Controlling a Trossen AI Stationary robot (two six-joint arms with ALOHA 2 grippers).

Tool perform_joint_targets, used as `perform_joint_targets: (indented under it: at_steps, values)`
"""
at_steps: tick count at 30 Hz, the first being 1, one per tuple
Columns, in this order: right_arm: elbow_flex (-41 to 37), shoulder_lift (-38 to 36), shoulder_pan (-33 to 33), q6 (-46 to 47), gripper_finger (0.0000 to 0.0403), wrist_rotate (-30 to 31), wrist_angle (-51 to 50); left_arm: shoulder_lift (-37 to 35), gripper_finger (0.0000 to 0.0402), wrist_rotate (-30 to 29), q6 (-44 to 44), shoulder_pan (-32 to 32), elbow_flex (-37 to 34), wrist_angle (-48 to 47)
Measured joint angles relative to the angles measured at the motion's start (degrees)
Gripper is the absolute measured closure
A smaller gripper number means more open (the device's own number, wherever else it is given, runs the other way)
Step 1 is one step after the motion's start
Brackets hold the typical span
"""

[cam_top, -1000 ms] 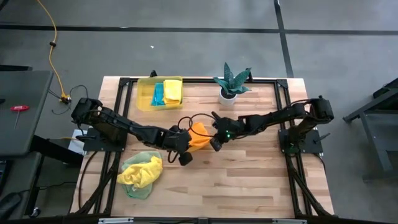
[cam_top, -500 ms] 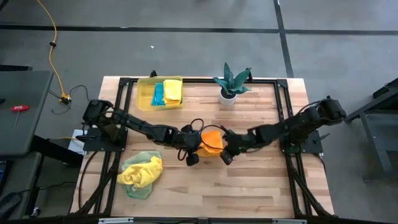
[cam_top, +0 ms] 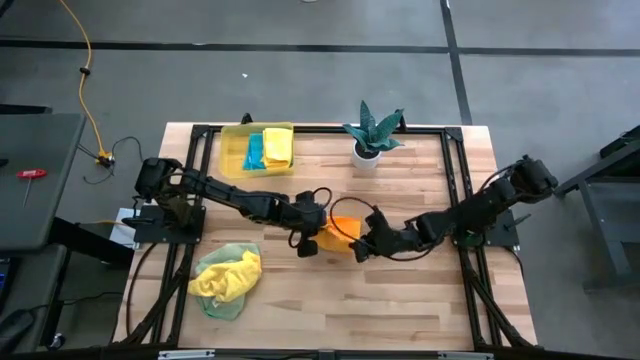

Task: Fold microfiber towels
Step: Fold the orange microfiber cloth

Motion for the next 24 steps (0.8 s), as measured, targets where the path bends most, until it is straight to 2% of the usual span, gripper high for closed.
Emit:
perform_joint_targets:
  at_steps: [10, 15, 19, 24]
  values:
    - [0.0, 0.0, -7.2, 0.3, 0.0403, 0.3, -7.1, 0.0, 0.0401, -8.4, -8.4, -2.4, -0.1, -2.3]
    - [0.0, 0.0, -9.6, -0.4, 0.0403, -2.4, -7.3, 0.0, 0.0401, -8.8, -10.6, -2.5, -2.0, -0.4]
    - [0.0, 0.0, -7.5, -0.7, 0.0403, -4.8, -7.4, 0.4, 0.0401, -8.6, -9.8, -2.4, -2.7, 2.9]
    - [0.0, 0.0, -1.7, 5.2, 0.0403, -3.6, -7.3, 0.4, 0.0401, -7.8, -2.0, -0.7, -2.7, 5.8]
